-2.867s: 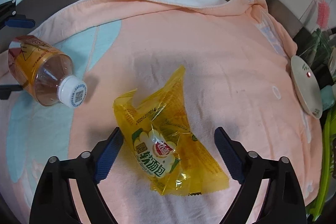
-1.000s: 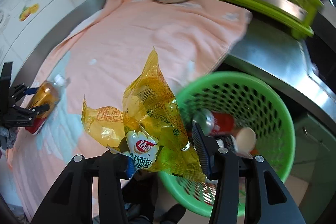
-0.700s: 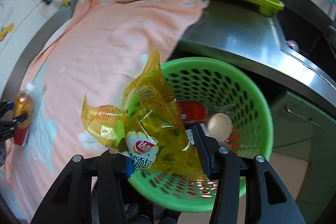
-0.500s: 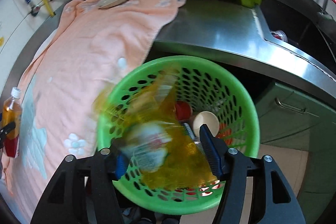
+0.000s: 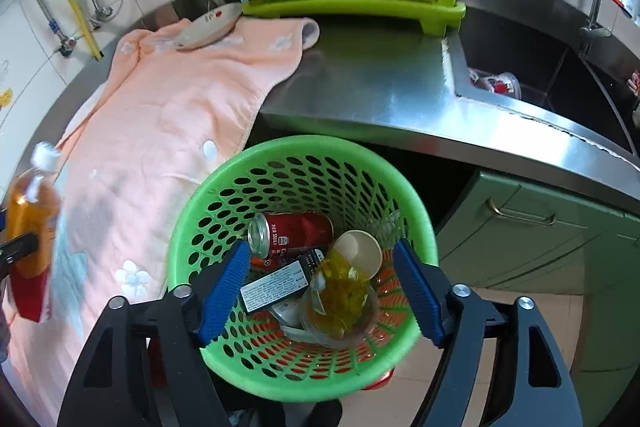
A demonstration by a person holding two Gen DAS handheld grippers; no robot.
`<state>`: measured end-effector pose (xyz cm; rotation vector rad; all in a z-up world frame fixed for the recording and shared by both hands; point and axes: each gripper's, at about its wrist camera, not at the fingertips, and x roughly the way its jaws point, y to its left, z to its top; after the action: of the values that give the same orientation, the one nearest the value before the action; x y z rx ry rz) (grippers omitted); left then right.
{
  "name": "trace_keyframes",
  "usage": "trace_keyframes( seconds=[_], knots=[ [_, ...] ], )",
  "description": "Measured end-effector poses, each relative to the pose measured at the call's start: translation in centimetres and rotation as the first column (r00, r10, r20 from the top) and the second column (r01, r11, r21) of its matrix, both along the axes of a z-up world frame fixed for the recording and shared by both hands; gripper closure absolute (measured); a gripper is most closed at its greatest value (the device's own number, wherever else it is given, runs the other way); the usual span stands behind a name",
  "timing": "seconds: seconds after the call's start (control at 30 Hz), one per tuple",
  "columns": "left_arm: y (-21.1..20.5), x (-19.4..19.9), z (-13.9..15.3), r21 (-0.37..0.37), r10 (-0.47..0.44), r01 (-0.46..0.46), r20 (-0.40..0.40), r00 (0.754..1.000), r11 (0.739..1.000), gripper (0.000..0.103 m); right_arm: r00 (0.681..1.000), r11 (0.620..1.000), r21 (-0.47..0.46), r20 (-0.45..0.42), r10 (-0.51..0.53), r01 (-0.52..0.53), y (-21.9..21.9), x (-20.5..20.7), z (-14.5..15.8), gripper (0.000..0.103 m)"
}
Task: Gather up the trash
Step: 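Carry the red-gold bottle over the green basket and release it with the left gripper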
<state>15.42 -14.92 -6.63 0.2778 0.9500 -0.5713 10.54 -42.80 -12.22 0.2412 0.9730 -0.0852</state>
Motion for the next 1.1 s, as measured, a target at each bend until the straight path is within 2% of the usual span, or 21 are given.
trace_keyframes(
  seconds=[0.27,0.57,0.83,1.1],
  knots=[
    [-8.0,0.2,-1.6,-0.009,-0.055,0.055,-0.036,0.998,0.998,0.035,0.999,1.000,0.002,0.044,0.001,-0.001,-2.3,-3.9,1.2,0.025],
    [-15.8,1.5,-6.4,0.068,-0.094,0.100,-0.091,0.991,0.993,0.035,0.998,0.999,0.034,0.063,-0.027,0.025,-4.0,-7.7,1.3,0.024],
    [-18.8,2.2,-9.1,0.097,-0.074,0.087,-0.126,0.989,0.991,0.034,0.999,0.997,0.075,0.038,-0.033,0.030,-4.5,-9.3,0.2,0.024],
    [-18.1,1.5,-7.7,0.073,-0.082,0.089,-0.093,0.992,0.993,0.029,1.000,0.997,0.081,0.027,-0.015,0.013,-3.5,-9.6,-0.5,0.024]
  ],
)
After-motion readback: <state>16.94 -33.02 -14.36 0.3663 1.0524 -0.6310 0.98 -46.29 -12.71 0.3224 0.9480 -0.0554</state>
